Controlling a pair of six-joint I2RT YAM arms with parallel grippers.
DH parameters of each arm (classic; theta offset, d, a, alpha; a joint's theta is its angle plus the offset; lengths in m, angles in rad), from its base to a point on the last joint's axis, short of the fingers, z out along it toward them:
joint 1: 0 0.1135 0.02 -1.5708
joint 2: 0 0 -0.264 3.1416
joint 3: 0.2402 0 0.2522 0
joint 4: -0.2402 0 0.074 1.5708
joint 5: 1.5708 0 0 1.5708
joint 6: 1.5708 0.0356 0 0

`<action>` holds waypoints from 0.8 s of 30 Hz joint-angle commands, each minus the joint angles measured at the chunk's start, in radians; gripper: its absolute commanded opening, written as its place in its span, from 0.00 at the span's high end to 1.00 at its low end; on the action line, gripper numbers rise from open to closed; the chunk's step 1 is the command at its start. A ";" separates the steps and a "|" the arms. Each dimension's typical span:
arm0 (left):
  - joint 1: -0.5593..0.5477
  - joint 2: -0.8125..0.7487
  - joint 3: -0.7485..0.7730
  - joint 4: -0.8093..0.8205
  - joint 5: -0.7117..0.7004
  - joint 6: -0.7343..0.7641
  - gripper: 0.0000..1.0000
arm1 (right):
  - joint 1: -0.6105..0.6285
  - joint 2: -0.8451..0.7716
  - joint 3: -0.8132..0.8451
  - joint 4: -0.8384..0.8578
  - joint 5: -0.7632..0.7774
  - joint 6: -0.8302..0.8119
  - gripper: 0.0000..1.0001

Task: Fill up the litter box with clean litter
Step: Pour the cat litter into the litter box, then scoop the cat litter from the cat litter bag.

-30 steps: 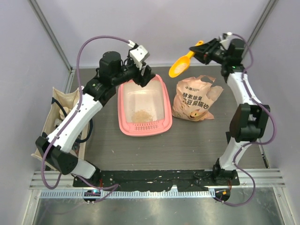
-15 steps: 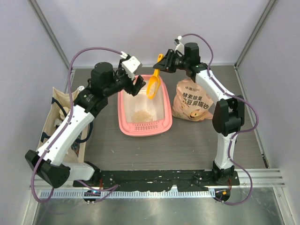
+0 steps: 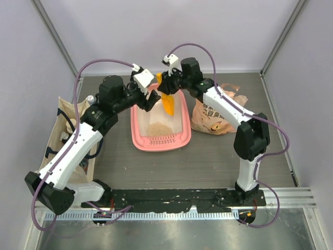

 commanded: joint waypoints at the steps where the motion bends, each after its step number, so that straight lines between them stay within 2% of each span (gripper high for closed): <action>1: 0.005 -0.010 -0.011 0.089 0.051 -0.026 0.31 | -0.013 -0.128 0.002 0.094 0.039 -0.131 0.99; 5: 0.003 0.005 -0.015 0.104 0.097 -0.047 0.30 | -0.016 -0.159 0.039 0.122 0.021 -0.098 0.99; 10: 0.002 0.091 0.029 0.112 0.206 -0.055 0.31 | -0.069 -0.230 0.053 0.160 0.033 0.092 0.99; 13: -0.017 0.173 0.087 0.114 0.257 -0.072 0.31 | -0.186 -0.269 0.091 0.203 0.023 0.255 0.99; 14: -0.032 0.192 0.106 0.112 0.266 -0.073 0.32 | -0.260 -0.285 0.103 0.215 0.015 0.299 0.99; 16: -0.051 0.237 0.153 0.123 0.269 -0.072 0.31 | -0.353 -0.303 0.120 0.284 -0.014 0.460 0.99; 17: -0.070 0.282 0.172 0.126 0.269 -0.070 0.31 | -0.437 -0.309 0.132 0.287 -0.020 0.497 0.99; 19: -0.087 0.327 0.227 0.126 0.266 -0.072 0.31 | -0.511 -0.326 0.145 0.286 -0.036 0.554 0.99; 24: -0.123 0.483 0.311 0.175 0.272 -0.122 0.32 | -0.741 -0.458 0.019 0.249 -0.042 0.470 0.99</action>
